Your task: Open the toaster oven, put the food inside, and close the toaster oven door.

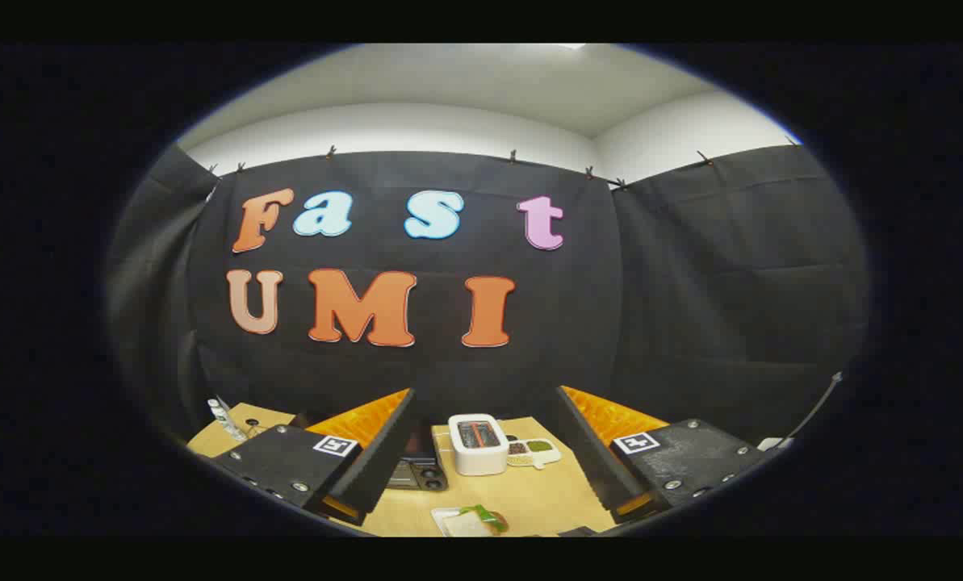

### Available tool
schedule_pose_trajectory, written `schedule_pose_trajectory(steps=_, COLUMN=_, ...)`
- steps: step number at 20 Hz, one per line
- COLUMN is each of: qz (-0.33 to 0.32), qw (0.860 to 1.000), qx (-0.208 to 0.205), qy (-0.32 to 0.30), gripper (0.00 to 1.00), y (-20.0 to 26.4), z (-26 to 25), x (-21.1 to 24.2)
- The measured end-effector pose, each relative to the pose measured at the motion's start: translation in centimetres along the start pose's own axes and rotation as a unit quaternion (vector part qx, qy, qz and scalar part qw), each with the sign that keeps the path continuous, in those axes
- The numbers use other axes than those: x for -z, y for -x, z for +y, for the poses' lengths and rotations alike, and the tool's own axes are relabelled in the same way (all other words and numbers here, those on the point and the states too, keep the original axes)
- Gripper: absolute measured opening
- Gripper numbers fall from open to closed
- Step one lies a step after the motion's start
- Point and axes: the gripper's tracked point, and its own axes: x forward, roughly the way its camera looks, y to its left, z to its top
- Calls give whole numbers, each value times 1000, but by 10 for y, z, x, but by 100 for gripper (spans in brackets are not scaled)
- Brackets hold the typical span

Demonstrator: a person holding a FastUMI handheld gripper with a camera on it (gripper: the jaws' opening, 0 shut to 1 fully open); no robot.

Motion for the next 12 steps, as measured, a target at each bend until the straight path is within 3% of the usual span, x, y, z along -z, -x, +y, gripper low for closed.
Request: schedule_pose_trajectory(steps=12, qz=3, qw=1000, qx=4, qy=1, gripper=99, y=-6, z=-12, x=-2)
